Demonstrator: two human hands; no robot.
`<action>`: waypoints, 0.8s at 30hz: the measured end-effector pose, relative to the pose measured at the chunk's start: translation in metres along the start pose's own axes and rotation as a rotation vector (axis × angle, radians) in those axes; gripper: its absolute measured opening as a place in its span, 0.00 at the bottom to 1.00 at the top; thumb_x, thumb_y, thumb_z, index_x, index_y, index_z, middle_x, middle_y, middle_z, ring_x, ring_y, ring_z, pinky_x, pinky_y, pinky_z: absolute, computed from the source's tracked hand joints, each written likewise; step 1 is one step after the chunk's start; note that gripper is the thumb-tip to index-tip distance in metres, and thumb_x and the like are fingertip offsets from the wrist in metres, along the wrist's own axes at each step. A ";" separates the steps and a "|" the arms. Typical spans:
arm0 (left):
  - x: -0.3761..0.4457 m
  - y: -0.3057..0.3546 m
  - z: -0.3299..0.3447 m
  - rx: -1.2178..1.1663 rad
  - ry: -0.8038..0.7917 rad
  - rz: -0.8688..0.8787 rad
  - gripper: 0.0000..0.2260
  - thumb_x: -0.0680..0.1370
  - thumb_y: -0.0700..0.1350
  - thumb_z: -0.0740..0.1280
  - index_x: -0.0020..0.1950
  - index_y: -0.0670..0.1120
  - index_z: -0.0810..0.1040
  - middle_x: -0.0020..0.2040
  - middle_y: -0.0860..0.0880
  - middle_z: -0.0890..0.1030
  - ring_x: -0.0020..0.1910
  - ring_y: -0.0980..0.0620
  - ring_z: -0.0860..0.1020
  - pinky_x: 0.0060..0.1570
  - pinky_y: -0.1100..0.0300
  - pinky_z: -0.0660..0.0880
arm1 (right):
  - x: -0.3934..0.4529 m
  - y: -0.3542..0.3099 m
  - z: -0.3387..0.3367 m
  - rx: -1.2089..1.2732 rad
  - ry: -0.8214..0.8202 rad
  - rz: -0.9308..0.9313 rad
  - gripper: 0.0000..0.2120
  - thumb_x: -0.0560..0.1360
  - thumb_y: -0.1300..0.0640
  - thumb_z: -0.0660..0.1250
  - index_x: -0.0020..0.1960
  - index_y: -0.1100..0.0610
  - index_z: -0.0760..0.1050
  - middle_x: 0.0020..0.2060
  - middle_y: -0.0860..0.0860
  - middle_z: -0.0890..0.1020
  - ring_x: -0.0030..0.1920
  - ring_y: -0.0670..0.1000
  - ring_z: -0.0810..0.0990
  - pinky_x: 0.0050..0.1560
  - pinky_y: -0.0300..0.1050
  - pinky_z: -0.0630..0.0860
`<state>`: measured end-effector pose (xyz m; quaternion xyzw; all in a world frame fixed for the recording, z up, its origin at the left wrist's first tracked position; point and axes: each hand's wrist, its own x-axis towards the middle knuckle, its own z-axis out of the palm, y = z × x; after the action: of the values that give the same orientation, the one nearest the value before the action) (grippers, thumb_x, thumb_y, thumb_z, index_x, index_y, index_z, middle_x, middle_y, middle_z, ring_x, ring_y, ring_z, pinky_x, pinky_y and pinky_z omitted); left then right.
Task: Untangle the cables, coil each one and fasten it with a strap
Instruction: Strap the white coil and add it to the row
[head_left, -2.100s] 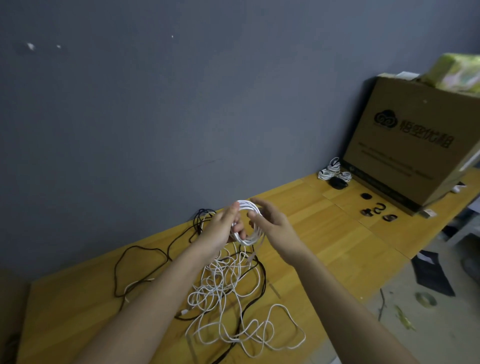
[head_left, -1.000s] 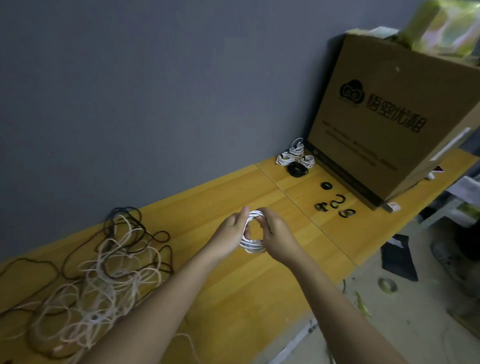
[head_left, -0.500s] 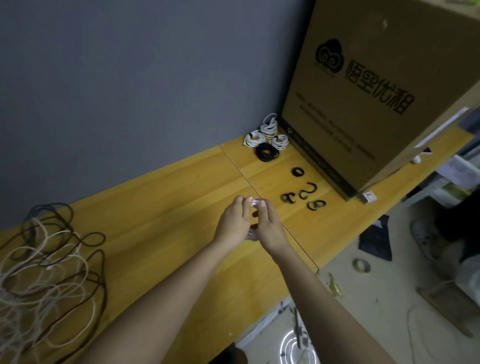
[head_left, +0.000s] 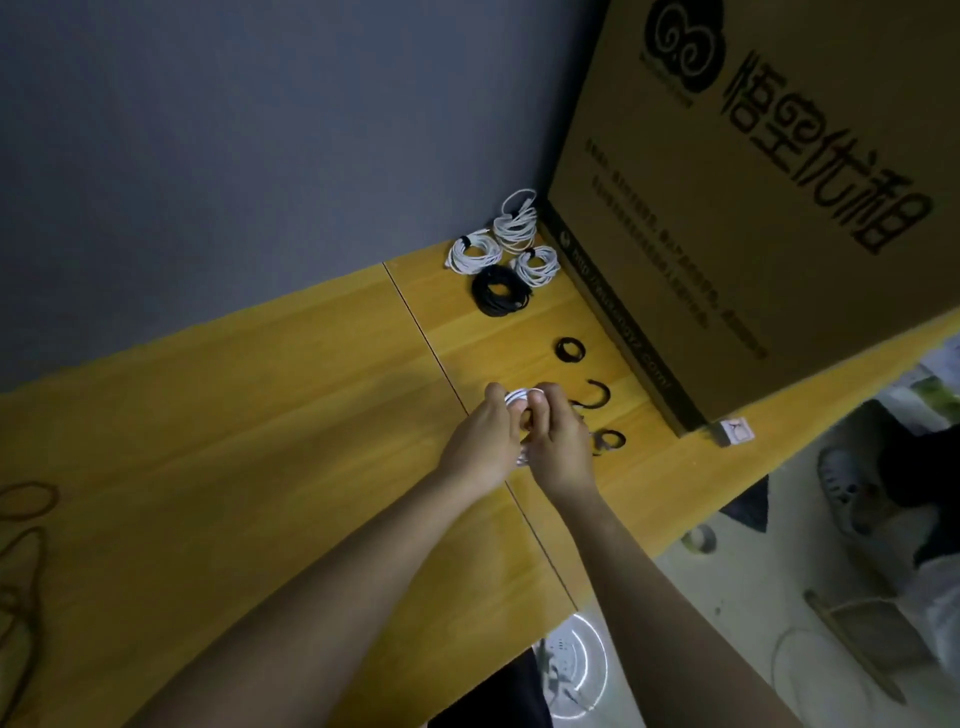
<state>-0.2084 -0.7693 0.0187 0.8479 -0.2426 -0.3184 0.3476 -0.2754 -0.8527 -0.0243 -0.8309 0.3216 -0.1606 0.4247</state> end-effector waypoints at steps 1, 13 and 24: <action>0.009 0.006 0.006 0.014 0.003 -0.030 0.09 0.84 0.50 0.50 0.52 0.45 0.61 0.45 0.46 0.74 0.41 0.43 0.73 0.34 0.53 0.62 | 0.009 0.008 -0.004 -0.018 -0.007 -0.007 0.17 0.81 0.45 0.50 0.51 0.56 0.71 0.39 0.52 0.78 0.36 0.52 0.75 0.33 0.47 0.67; 0.088 0.023 0.048 -0.083 -0.016 -0.200 0.14 0.84 0.53 0.51 0.58 0.44 0.66 0.47 0.42 0.79 0.45 0.40 0.79 0.43 0.50 0.75 | 0.086 0.074 -0.020 -0.041 -0.084 -0.088 0.10 0.82 0.56 0.58 0.51 0.60 0.75 0.35 0.49 0.76 0.32 0.47 0.70 0.30 0.31 0.62; 0.091 -0.036 0.042 -0.030 -0.034 -0.124 0.13 0.83 0.46 0.57 0.55 0.42 0.78 0.53 0.44 0.79 0.51 0.46 0.77 0.48 0.56 0.71 | 0.060 0.111 -0.033 -0.095 -0.170 0.091 0.10 0.82 0.54 0.58 0.53 0.57 0.76 0.40 0.49 0.79 0.39 0.49 0.75 0.31 0.33 0.63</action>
<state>-0.1696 -0.8228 -0.0654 0.8504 -0.1909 -0.3573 0.3358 -0.2928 -0.9614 -0.0952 -0.8454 0.3289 -0.0545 0.4173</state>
